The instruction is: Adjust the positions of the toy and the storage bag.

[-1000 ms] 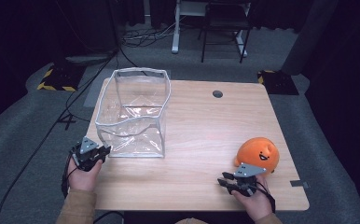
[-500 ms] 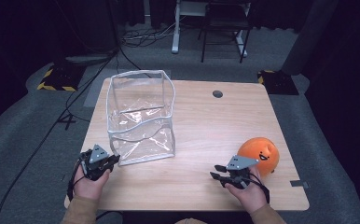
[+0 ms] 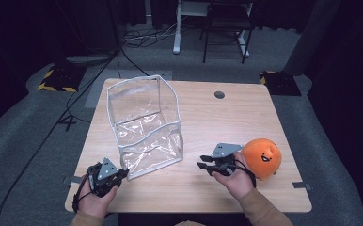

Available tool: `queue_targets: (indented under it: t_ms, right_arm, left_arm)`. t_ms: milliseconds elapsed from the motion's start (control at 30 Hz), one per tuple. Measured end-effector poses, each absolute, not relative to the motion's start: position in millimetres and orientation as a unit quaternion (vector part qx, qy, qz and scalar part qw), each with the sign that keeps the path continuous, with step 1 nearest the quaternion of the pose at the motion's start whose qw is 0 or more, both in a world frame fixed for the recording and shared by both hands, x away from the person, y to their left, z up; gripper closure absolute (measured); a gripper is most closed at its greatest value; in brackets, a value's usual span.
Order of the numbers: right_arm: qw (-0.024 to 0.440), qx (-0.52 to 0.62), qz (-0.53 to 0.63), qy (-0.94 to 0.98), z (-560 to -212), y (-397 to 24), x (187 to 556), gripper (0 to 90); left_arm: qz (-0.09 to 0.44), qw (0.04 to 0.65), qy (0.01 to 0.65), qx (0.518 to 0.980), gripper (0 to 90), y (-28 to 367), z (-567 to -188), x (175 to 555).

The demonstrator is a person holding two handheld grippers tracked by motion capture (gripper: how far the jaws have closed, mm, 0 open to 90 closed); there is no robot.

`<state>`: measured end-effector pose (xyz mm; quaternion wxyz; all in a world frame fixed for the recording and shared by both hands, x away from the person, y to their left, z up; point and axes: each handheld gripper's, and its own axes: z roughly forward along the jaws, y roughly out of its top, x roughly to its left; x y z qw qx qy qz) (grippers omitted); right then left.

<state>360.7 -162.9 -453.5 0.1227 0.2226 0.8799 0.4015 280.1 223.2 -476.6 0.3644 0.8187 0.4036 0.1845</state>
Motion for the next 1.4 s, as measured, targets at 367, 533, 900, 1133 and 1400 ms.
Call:
queue_targets:
  t_ms: [367,533,900,1133,1400]
  right_arm:
    - [0.122,0.210,0.402,0.883,-448,-135,384,70.9]
    - [0.124,0.213,0.403,0.881,-445,-129,394,71.8]
    - [0.122,0.192,0.407,0.884,-441,-116,405,87.7]
    - [0.116,0.210,0.404,0.883,-440,-133,385,87.9]
    - [0.116,0.221,0.394,0.885,-438,-165,349,87.8]
  left_arm:
    - [0.182,0.361,0.394,0.825,86.1,216,-477,273]
    - [0.179,0.363,0.391,0.827,86.0,214,-477,272]
    - [0.173,0.362,0.383,0.832,85.9,211,-478,273]
    - [0.160,0.367,0.365,0.841,86.0,202,-477,269]
    - [0.144,0.369,0.332,0.856,86.1,183,-477,264]
